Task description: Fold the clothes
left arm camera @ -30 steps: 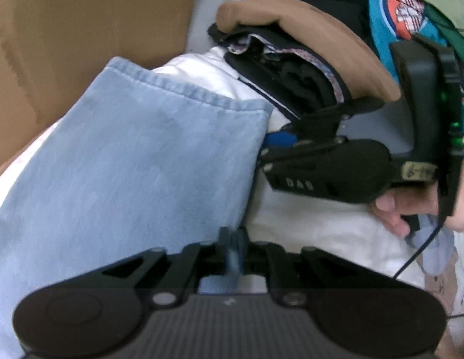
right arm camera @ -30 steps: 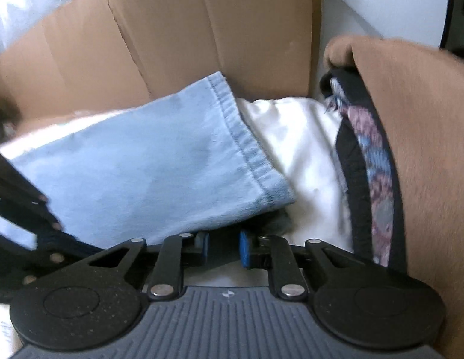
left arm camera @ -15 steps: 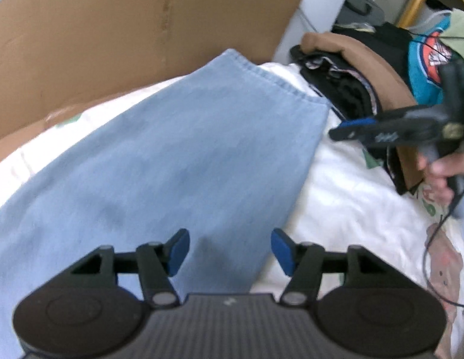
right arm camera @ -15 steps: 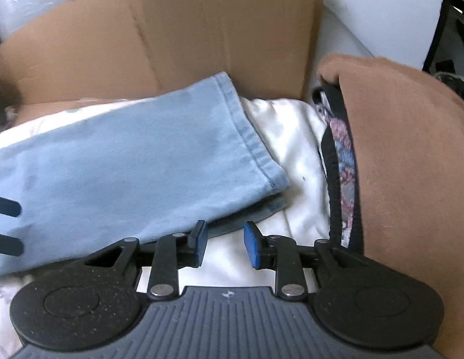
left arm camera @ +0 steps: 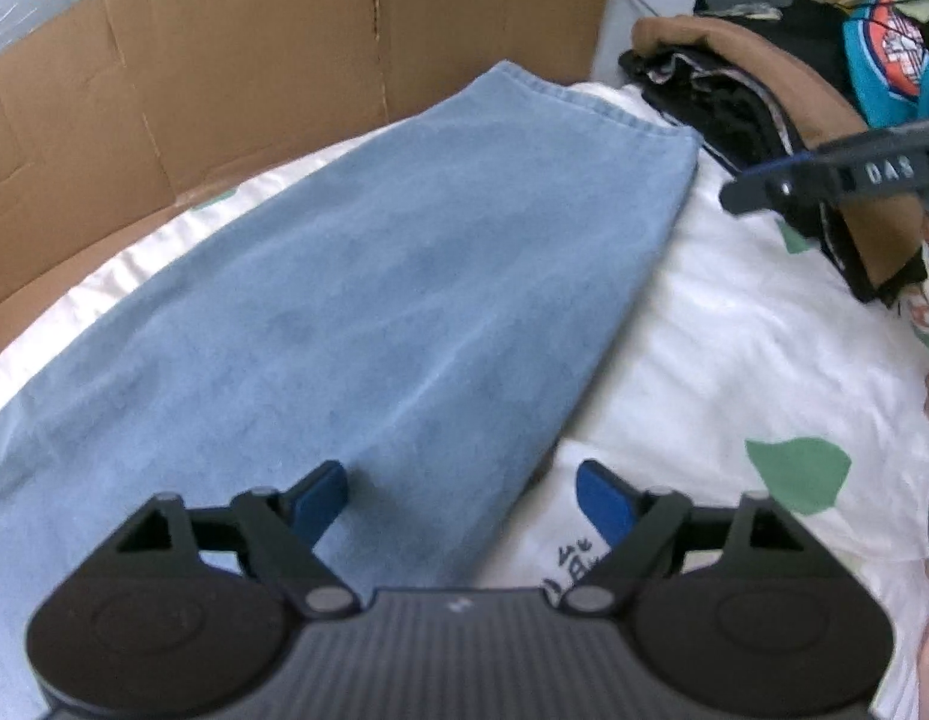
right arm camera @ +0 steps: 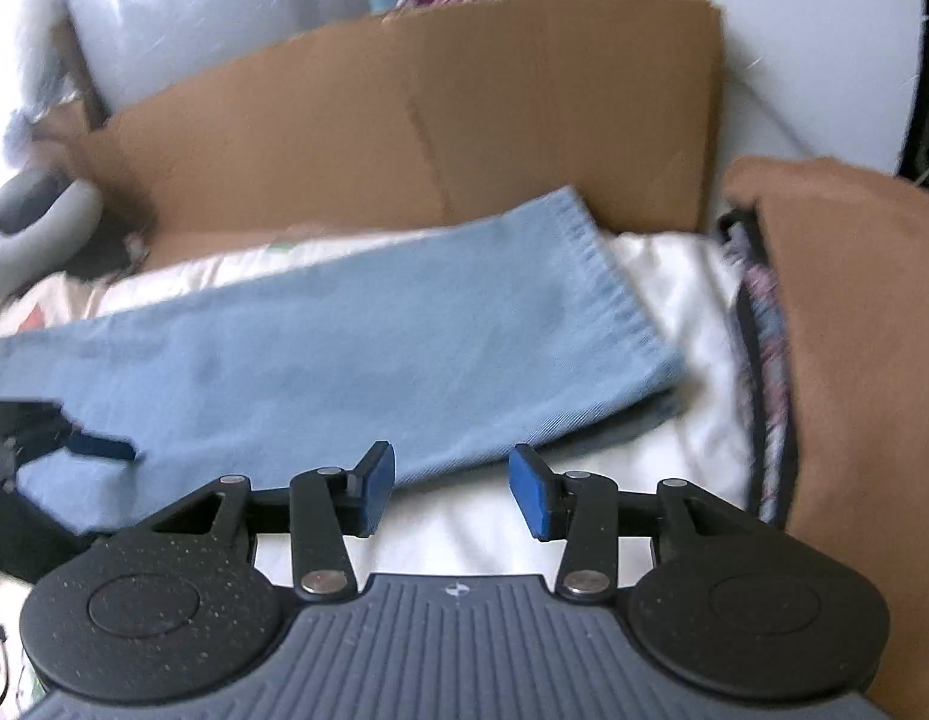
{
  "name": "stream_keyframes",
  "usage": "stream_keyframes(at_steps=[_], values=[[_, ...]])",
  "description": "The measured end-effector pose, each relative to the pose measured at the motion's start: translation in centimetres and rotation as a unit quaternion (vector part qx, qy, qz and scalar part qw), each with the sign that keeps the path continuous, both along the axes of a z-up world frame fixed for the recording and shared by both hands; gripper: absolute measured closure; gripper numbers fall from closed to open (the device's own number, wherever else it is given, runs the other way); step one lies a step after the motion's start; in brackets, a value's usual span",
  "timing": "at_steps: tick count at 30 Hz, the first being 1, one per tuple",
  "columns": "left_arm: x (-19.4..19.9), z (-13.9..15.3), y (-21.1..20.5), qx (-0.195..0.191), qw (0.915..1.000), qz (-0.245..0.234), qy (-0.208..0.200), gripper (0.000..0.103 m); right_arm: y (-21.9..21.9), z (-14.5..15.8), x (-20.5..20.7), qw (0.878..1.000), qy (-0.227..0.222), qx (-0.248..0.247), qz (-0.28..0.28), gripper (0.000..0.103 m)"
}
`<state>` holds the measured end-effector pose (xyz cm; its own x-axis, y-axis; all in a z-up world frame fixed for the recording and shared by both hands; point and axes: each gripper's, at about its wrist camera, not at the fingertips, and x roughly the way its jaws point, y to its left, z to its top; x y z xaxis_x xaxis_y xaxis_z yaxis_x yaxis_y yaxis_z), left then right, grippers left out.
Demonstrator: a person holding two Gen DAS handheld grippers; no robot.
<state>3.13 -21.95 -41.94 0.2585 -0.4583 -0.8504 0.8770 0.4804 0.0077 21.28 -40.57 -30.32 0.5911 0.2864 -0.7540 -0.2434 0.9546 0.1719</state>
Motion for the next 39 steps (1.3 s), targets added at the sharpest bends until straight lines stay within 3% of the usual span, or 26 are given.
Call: stream_keyframes(at_steps=[1, 5, 11, 18, 21, 29, 31, 34, 39], values=[[-0.2, -0.4, 0.0, 0.003, 0.9999, -0.009, -0.005, 0.009, 0.6, -0.4, -0.1, 1.000, 0.007, -0.001, 0.012, 0.054], [-1.1, -2.1, -0.6, 0.052, 0.9963, -0.041, -0.055, 0.009, 2.2, -2.1, -0.6, 0.999, 0.030, -0.008, 0.039, 0.054], [0.0, -2.5, 0.8, 0.048, 0.9971, -0.007, -0.059, 0.009, 3.8, -4.6, -0.6, 0.997, 0.052, 0.012, 0.047, 0.054], [1.2, -2.6, 1.2, 0.035, 0.9977, 0.031, -0.049, 0.011, 5.6, -5.4, -0.1, 0.997, 0.054, 0.005, 0.063, 0.054], [1.2, -1.9, 1.9, 0.017, 0.9978, 0.041, -0.050, 0.022, 6.2, -5.5, -0.1, 0.996, 0.049, -0.001, 0.071, 0.054], [1.6, 0.1, 3.5, -0.046, 0.9962, 0.060, -0.042, 0.067, 7.6, -4.6, 0.6, 0.996, 0.028, 0.006, 0.083, 0.054], [1.7, 0.4, 3.5, -0.048, 0.9957, 0.060, -0.052, 0.072, 8.2, -4.4, 0.8, 0.996, 0.023, 0.008, 0.090, 0.054], [1.8, 1.0, 3.5, -0.052, 0.9937, 0.071, -0.069, 0.072, 8.8, -4.1, 1.3, 0.995, 0.017, 0.005, 0.094, 0.054], [2.1, 1.4, 3.8, -0.058, 0.9934, 0.076, -0.065, 0.069, 9.1, -3.4, 2.3, 0.997, 0.004, 0.019, 0.078, 0.054]])
